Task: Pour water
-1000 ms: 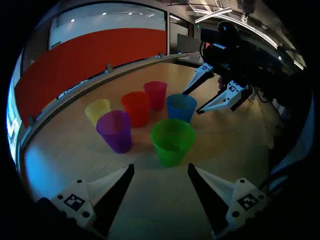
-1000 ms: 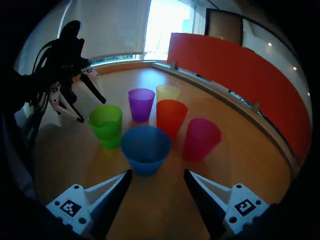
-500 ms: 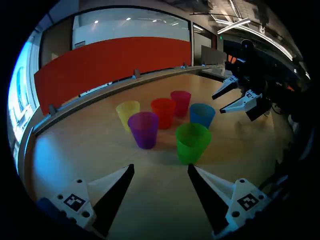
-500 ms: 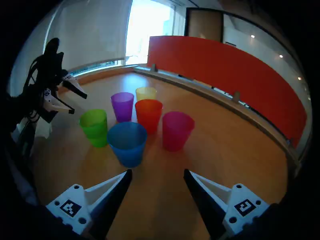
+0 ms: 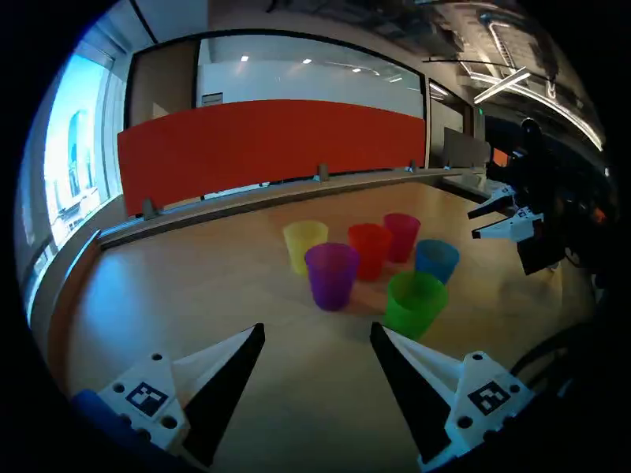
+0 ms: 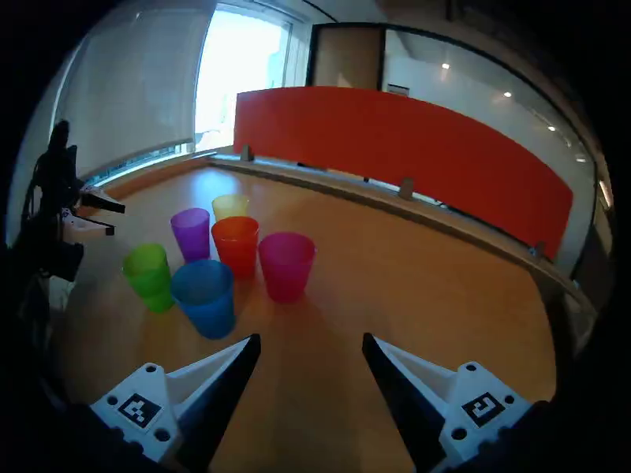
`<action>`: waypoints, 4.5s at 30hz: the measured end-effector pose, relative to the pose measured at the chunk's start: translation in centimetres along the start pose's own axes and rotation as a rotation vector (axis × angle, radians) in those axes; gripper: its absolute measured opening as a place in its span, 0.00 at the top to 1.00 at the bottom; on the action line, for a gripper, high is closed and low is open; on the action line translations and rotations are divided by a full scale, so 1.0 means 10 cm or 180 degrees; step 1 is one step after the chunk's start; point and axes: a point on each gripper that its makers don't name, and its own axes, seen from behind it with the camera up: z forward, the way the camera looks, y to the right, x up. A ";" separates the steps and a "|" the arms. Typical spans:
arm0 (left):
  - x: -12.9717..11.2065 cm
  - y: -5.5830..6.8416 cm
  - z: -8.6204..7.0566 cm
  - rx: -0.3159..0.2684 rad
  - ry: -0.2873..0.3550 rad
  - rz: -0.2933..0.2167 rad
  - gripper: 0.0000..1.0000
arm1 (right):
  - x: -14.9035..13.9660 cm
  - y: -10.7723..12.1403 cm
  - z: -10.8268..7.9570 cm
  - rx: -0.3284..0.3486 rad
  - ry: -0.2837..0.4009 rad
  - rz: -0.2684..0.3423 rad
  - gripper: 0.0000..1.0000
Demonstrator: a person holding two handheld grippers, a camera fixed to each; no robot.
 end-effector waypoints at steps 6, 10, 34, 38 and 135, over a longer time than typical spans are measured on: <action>0.10 -0.14 -0.06 0.0261 0.0207 -0.0156 0.00 | 0.06 0.11 -0.05 -0.0253 0.0185 0.0193 0.00; 0.15 -0.19 -0.08 0.0424 0.0349 -0.0248 0.00 | 0.13 0.19 -0.10 -0.0433 0.0354 0.0318 0.00; 0.43 -0.41 -0.29 0.1047 0.1031 -0.0567 0.00 | 0.64 0.73 -0.58 -0.1624 0.1354 0.0549 0.00; 0.50 -0.45 -0.36 0.1143 0.1145 -0.0558 0.00 | 0.66 0.78 -0.62 -0.1689 0.1423 0.0649 0.00; 0.27 -0.65 -0.12 0.1565 0.1313 -0.0377 0.00 | 0.68 0.90 -0.73 -0.1878 0.1613 0.0588 0.00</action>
